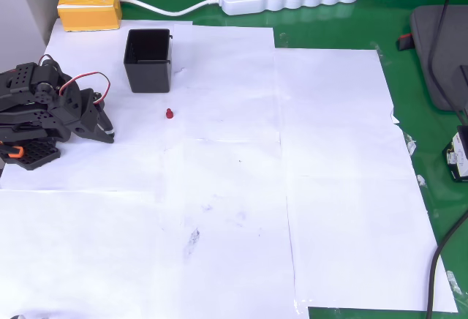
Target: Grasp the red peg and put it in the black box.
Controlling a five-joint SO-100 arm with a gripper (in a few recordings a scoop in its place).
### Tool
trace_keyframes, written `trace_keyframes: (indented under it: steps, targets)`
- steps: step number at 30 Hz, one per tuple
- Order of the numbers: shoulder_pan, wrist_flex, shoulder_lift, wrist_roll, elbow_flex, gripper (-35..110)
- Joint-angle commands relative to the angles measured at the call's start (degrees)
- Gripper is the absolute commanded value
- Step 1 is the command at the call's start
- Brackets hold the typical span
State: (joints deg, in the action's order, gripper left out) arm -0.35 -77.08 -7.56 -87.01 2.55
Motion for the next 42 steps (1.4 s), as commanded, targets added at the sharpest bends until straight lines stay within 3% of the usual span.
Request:
trace_keyframes:
  steps: [1,20,25,36,42]
  targets:
    - [1.5,-3.9,-6.5,0.0,-6.1,0]
    - [0.8,-4.0,-6.2,0.0,-6.1,0]
    - [4.8,11.2,7.4,-1.1,-6.1,0]
    - [7.9,32.1,23.5,-2.3,-6.0,0]
    - [12.1,57.0,41.0,-3.7,-5.4,0]
